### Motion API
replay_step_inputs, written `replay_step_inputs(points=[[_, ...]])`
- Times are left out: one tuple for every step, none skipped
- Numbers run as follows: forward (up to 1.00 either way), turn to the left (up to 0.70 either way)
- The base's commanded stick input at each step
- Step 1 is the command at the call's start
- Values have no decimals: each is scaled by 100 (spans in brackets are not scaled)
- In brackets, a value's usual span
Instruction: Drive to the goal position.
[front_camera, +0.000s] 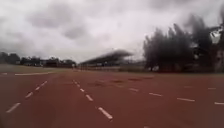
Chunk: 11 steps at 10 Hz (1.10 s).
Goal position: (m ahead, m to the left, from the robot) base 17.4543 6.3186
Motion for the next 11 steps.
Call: replay_step_inputs(points=[[70, 0], [70, 0], [70, 0], [70, 0], [70, 0], [70, 0], [70, 0], [70, 0], [70, 0], [70, 0], [70, 0]])
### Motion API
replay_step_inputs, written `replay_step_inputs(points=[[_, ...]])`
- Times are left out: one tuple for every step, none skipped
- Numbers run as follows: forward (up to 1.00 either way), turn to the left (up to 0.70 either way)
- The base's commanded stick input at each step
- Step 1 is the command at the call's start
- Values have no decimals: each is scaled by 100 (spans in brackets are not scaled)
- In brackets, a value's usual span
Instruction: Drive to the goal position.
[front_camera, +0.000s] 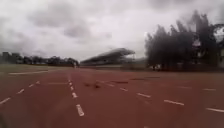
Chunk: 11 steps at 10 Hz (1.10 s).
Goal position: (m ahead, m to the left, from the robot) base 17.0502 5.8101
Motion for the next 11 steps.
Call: replay_step_inputs(points=[[70, 0], [70, 0], [70, 0], [70, 0], [70, 0], [70, 0], [70, 0], [70, 0], [70, 0], [70, 0], [70, 0]])
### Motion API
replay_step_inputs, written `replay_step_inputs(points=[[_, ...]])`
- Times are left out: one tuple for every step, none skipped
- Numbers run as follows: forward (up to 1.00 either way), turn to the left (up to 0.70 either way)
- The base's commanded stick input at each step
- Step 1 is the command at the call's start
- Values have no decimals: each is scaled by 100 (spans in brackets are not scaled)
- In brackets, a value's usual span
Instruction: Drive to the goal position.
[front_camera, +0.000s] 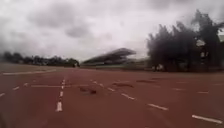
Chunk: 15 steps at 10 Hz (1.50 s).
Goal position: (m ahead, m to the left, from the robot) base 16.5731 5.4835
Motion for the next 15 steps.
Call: replay_step_inputs(points=[[70, 0], [70, 0], [70, 0], [70, 0], [70, 0], [70, 0], [70, 0], [70, 0], [70, 0], [70, 0], [70, 0], [70, 0], [70, 0], [70, 0], [70, 0]])
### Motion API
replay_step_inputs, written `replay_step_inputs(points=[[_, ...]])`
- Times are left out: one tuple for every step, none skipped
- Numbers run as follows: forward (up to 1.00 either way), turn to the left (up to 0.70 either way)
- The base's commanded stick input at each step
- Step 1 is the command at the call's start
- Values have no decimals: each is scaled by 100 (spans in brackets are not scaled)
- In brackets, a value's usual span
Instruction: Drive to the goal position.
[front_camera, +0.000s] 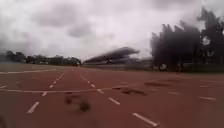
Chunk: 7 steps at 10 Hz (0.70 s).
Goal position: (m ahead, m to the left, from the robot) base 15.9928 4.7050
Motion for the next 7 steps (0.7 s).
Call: replay_step_inputs(points=[[70, 0], [70, 0], [70, 0], [70, 0], [70, 0], [70, 0], [70, 0]])
